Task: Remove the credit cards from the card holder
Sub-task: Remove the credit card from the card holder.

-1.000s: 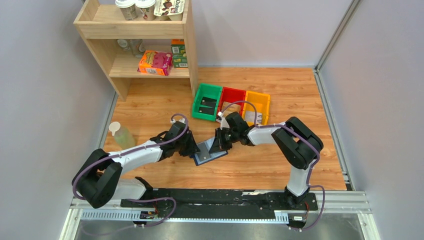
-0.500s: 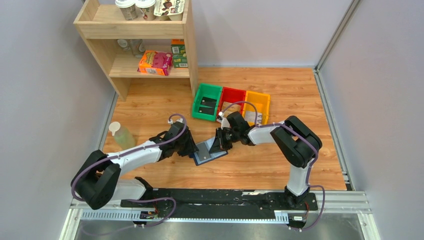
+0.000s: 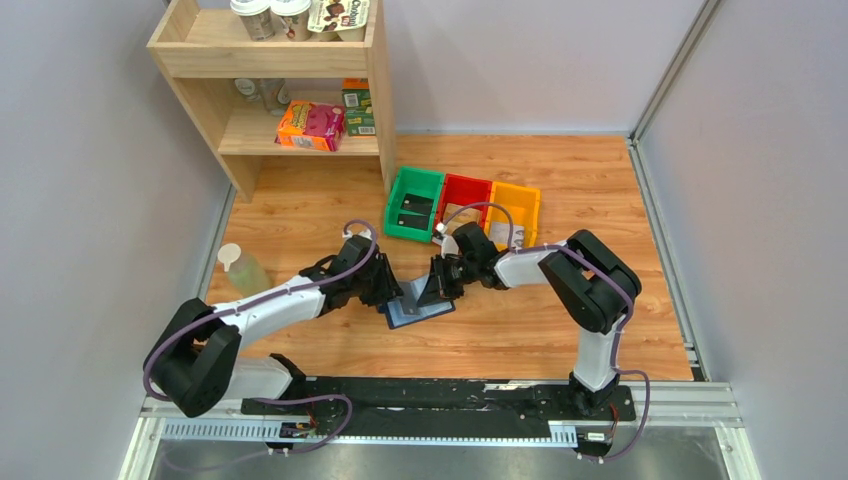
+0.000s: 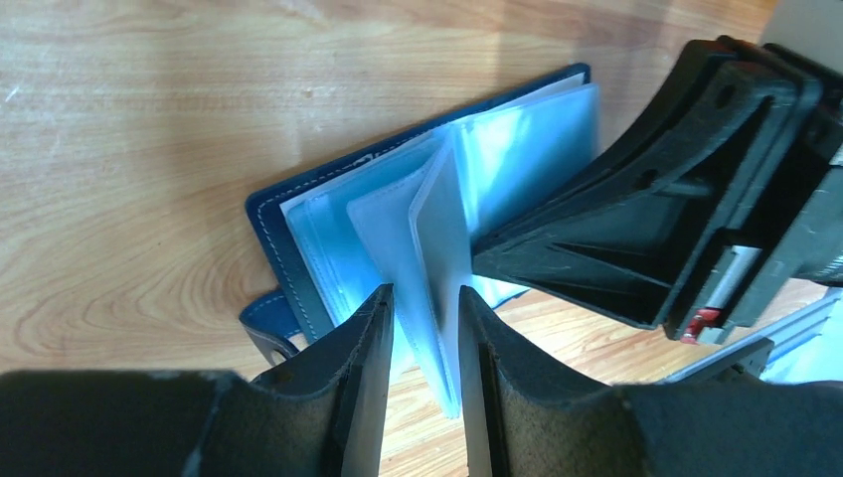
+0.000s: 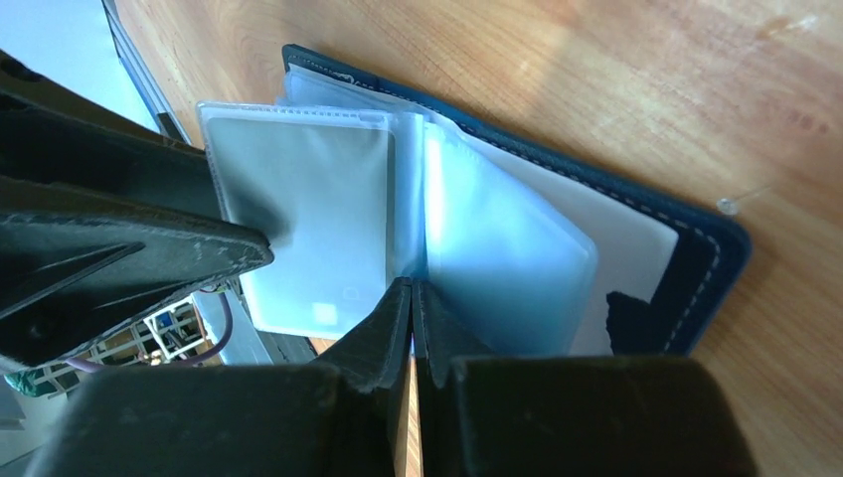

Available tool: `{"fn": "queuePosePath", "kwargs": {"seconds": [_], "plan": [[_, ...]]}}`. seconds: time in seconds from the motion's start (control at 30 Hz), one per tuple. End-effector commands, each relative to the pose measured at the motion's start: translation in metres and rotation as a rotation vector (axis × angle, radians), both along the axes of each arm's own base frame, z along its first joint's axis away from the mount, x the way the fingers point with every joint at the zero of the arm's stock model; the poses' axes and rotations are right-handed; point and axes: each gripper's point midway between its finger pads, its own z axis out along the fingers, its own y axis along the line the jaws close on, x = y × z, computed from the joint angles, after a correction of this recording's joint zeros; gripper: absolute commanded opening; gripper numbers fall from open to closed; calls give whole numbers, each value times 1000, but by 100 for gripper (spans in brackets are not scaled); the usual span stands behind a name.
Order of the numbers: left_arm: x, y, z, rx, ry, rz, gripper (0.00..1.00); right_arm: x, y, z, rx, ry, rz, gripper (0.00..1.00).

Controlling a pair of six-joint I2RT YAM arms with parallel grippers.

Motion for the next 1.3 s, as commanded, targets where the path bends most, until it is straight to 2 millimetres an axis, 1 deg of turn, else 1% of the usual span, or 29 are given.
{"fn": "queuePosePath", "kwargs": {"seconds": [0.0, 0.03, 0.13, 0.23, 0.33, 0.47, 0.5, 0.53, 0.57, 0.63, 0.83, 0.93, 0.97, 1.0, 1.03, 1.13, 1.17, 1.2, 1.27], "plan": [[10, -11, 29, -39, -68, -46, 38, -3, -23, -45, -177, 18, -41, 7], [12, -12, 32, -36, -71, -48, 38, -2, -22, -45, -176, 17, -41, 6], [10, -10, 28, -24, -60, -55, 38, -2, -22, -44, -176, 17, -41, 7], [11, -15, 29, -46, -66, -68, 37, -1, -21, -43, -173, 16, -41, 7], [13, -24, 32, -88, -82, -91, 36, 0, -20, -42, -169, 15, -42, 8], [15, -30, 37, -133, -108, -99, 35, 1, -18, -40, -163, 14, -42, 8], [17, -33, 42, -158, -131, -101, 35, 0, -19, -40, -164, 15, -42, 9], [16, -33, 41, -166, -132, -97, 35, 0, -18, -39, -162, 15, -41, 9], [19, -36, 47, -188, -159, -96, 34, 0, -18, -38, -159, 14, -42, 9], [19, -36, 46, -199, -165, -92, 34, 1, -18, -36, -154, 10, -41, 10], [15, -31, 32, -169, -127, -77, 34, 2, -17, -35, -152, 7, -43, 10], [15, -28, 26, -144, -106, -67, 30, 2, -18, -34, -152, 7, -45, 10], [15, -27, 24, -132, -98, -65, 27, 1, -17, -34, -151, 6, -43, 10], [11, -24, 18, -109, -73, -62, 25, 2, -18, -33, -150, 5, -45, 11], [12, -23, 18, -104, -73, -62, 22, 2, -17, -31, -150, 0, -44, 11], [9, -18, 7, -61, -36, -58, 16, 5, -19, -24, -155, -26, -46, 13], [10, -18, 6, -51, -34, -59, 12, 6, -19, -23, -163, -34, -47, 13], [9, -16, 3, -37, -22, -57, 11, 9, -19, -20, -164, -52, -51, 14], [8, -15, 0, -31, -16, -52, 9, 8, -24, -18, -189, -54, -50, 14]]}}
